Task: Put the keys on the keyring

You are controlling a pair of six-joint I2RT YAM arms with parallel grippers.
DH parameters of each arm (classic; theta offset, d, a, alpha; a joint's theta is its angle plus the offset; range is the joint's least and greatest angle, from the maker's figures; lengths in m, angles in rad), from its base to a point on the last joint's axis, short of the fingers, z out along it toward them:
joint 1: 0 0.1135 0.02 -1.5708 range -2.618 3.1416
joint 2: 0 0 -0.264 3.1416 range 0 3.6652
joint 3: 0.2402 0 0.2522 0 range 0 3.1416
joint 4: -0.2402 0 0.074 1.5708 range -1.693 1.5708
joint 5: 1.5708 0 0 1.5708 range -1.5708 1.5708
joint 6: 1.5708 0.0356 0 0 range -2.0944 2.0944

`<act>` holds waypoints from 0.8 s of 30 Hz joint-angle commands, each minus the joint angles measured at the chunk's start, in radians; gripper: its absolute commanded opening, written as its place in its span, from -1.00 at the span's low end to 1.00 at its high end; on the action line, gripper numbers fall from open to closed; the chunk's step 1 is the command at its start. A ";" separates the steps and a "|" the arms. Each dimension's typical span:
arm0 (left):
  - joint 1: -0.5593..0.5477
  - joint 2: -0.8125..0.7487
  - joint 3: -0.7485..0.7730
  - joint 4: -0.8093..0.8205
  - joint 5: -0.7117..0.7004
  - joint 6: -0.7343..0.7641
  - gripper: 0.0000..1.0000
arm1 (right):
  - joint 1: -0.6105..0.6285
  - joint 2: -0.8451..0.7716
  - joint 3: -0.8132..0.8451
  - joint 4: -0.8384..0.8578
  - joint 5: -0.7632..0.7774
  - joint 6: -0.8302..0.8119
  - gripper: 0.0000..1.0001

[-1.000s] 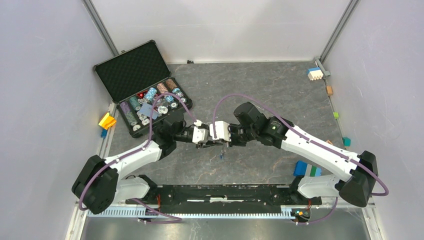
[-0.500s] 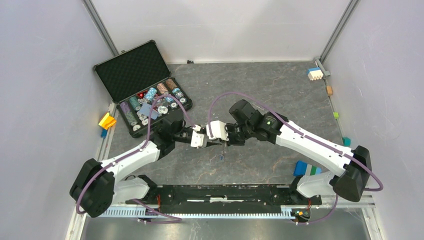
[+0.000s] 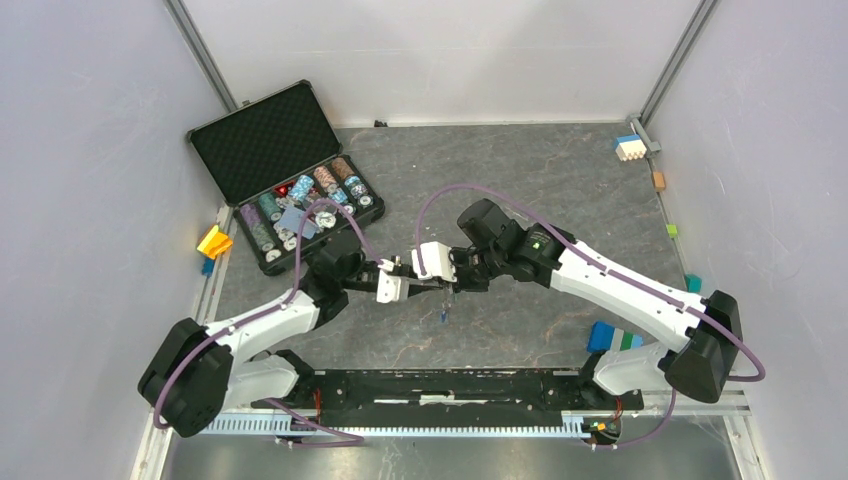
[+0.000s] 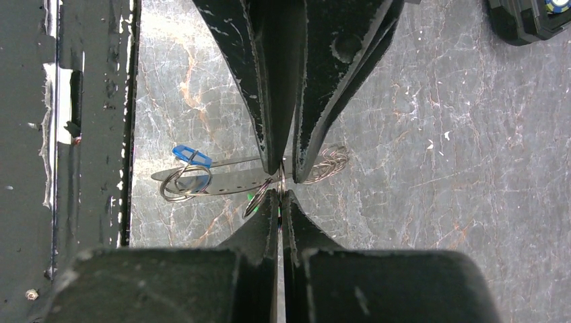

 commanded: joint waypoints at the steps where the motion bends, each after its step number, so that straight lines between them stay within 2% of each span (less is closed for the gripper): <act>1: 0.000 -0.025 -0.010 0.106 0.001 -0.056 -0.55 | -0.006 -0.024 -0.007 0.040 -0.035 -0.005 -1.00; 11: 0.014 -0.019 -0.030 0.225 0.017 -0.156 -0.55 | -0.016 -0.035 -0.019 0.048 -0.045 -0.002 -1.00; 24: 0.012 0.015 -0.018 0.221 0.031 -0.209 -0.49 | -0.019 -0.034 -0.011 0.056 -0.049 0.009 -1.00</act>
